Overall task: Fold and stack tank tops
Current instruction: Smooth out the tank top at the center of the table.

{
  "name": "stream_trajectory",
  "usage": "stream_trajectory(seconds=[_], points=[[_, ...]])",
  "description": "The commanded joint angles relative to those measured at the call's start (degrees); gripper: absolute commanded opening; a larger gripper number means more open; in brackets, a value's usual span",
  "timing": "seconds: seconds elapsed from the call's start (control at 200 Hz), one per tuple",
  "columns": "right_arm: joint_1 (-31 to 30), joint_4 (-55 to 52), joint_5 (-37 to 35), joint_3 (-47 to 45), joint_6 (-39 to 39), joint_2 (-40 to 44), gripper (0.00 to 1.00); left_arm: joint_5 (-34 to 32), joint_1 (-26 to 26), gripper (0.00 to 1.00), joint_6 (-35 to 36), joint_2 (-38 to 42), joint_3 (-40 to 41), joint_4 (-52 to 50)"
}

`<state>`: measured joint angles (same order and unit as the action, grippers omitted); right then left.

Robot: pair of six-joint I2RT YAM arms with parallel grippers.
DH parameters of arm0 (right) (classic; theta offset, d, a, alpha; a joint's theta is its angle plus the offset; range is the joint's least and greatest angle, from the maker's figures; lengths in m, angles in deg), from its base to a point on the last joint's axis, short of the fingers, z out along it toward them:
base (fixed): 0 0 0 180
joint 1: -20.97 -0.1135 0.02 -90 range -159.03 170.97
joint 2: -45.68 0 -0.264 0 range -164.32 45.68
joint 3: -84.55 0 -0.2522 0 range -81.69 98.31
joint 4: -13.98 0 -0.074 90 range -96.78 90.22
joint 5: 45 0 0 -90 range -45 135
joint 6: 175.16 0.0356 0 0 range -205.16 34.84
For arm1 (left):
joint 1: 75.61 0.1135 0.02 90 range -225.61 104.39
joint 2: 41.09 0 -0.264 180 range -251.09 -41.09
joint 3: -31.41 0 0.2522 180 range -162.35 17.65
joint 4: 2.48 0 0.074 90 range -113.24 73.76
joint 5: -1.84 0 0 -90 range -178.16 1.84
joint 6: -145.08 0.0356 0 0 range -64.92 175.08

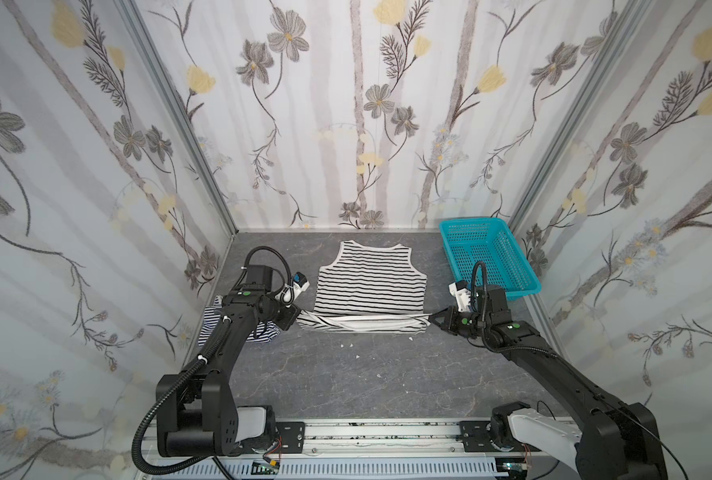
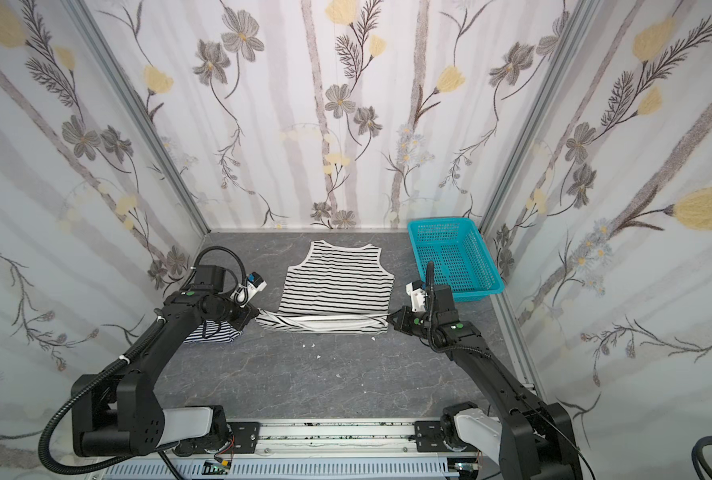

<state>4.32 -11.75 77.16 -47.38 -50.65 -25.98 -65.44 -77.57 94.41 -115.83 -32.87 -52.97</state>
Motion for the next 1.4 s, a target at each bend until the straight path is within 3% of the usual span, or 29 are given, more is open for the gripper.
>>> stream_trajectory(seconds=[0.0, 0.41, 0.785, 1.394], points=[[-2.6, 5.19, -1.56, -3.24, 2.87, 1.01, 0.0, -3.46, -1.13, 0.0, 4.74, 0.85, 2.97, 0.18], [-10.12, 1.38, -7.02, -13.71, 8.02, 8.09, 0.0, -7.69, -3.23, 0.0, 11.52, 2.44, 9.41, -2.89], [-10.49, 3.24, -1.83, -18.23, 13.14, 18.24, 0.0, -9.58, -2.03, 0.0, 13.29, 5.39, 8.75, -3.0], [-13.02, -1.98, -9.13, -19.98, 11.38, 13.85, 0.0, -10.5, -4.04, 0.0, 14.8, 4.87, 13.82, -3.61]])
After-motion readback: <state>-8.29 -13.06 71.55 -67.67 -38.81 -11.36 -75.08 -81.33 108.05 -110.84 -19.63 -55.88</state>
